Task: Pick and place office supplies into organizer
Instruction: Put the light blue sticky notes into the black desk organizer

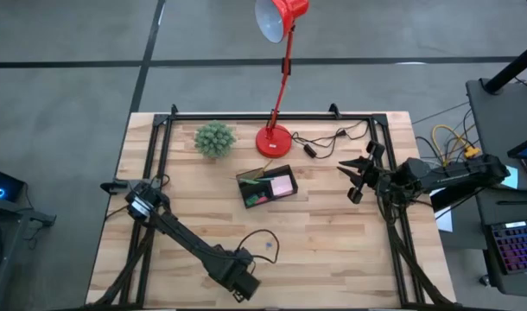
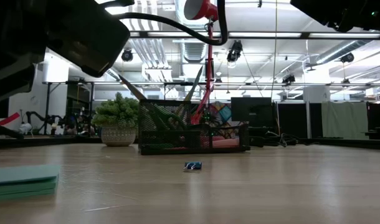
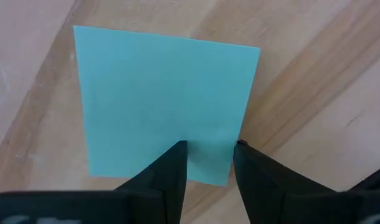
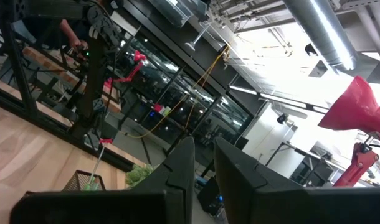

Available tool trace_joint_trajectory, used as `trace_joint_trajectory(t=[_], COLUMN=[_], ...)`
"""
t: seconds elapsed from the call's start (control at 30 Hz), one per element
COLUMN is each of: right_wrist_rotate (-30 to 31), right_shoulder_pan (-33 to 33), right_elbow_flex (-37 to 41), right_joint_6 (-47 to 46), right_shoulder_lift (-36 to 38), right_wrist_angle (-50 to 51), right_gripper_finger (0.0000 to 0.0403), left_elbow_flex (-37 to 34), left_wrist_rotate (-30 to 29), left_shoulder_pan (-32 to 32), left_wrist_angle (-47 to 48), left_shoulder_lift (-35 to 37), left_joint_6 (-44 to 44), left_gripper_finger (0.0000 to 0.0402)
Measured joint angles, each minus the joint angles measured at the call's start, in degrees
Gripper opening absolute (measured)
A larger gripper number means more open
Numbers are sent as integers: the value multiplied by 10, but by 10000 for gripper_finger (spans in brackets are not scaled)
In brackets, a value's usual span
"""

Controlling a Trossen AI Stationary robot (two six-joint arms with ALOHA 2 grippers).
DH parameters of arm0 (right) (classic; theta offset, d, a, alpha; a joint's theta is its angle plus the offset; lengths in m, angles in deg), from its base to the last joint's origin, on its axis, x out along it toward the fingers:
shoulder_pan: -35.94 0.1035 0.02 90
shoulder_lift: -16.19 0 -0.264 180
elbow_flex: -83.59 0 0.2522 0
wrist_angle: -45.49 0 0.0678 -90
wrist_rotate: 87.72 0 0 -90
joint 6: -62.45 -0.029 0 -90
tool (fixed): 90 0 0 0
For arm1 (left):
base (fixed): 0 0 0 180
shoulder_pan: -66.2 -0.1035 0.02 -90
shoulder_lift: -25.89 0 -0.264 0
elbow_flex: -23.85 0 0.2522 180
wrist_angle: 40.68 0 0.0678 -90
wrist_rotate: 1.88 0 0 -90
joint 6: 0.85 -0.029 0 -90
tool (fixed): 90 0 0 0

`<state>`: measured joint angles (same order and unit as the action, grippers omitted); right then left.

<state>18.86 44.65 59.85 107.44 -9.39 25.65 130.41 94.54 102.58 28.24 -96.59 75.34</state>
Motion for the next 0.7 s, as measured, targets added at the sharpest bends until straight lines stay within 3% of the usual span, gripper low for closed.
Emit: trace_joint_trajectory(t=[0.7], right_wrist_rotate=[0], right_shoulder_pan=[0], right_elbow_flex=[0], right_joint_6=[0], right_shoulder_lift=[0], right_wrist_angle=[1], right_gripper_finger=[52], left_elbow_flex=[46], left_wrist_rotate=[-13], left_shoulder_pan=[1], left_wrist_angle=[11], left_shoulder_lift=[-2], left_joint_6=[-1], left_gripper_finger=[116])
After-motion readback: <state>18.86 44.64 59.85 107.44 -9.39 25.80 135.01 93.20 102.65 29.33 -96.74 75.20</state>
